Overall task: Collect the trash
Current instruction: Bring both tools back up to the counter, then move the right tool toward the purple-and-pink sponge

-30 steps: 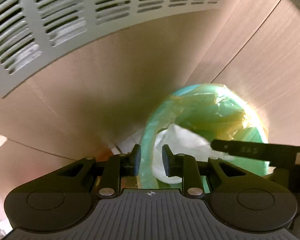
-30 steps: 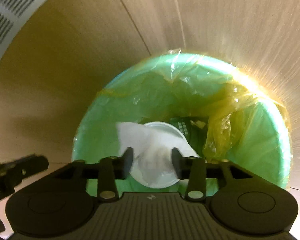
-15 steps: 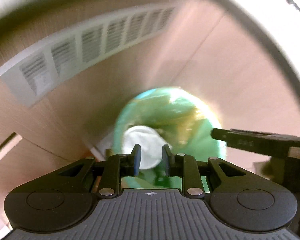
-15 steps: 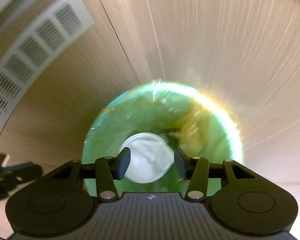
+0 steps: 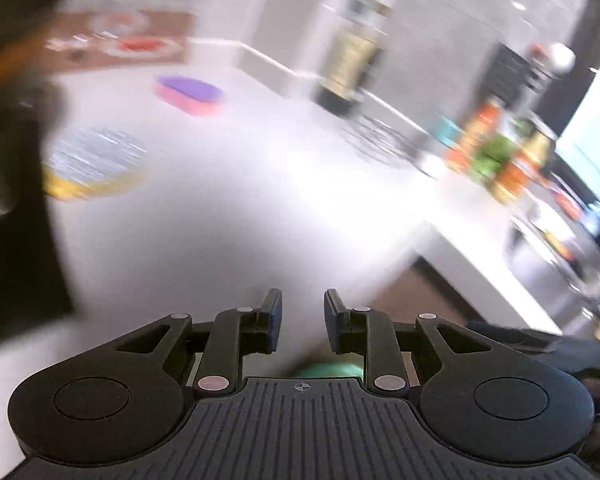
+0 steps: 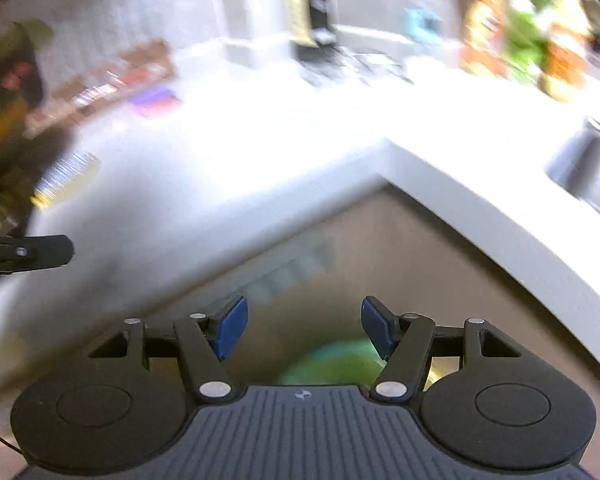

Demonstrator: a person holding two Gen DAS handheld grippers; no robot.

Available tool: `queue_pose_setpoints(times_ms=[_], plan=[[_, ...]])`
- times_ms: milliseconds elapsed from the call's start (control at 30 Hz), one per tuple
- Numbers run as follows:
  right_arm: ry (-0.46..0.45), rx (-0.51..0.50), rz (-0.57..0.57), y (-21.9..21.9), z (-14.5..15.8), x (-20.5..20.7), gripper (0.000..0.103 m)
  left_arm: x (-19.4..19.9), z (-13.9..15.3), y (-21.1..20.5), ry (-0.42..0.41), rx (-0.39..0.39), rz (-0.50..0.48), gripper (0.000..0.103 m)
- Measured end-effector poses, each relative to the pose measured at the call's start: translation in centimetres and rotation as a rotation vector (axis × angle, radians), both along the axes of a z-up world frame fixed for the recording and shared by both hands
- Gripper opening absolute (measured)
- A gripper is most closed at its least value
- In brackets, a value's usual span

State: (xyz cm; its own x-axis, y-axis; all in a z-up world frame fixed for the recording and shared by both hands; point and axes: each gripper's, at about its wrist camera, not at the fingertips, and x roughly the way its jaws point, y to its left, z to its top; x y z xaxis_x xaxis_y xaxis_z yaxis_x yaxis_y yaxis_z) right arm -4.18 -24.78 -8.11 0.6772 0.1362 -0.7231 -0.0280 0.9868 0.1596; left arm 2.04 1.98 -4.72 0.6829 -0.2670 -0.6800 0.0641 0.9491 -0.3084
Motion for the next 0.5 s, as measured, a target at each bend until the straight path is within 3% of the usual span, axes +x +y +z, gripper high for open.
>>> queue_pose_setpoints(times_ms=[100,233,500], plan=[[-0.037,0.004,0.08,4.0,2.0,3.1,0.064,0.9,0.5,3.2,0.027,0.045,0.082,0.026],[-0.057,0.037,0.233,10.6,4.3,7.2,0.064,1.6,0.7,7.1,0.062,0.088,0.104,0.026],[-0.005,0.07,0.405,23.1,3.8,16.6,0.064,2.3,0.1,12.6,0.071,0.03,0.08,0.026]])
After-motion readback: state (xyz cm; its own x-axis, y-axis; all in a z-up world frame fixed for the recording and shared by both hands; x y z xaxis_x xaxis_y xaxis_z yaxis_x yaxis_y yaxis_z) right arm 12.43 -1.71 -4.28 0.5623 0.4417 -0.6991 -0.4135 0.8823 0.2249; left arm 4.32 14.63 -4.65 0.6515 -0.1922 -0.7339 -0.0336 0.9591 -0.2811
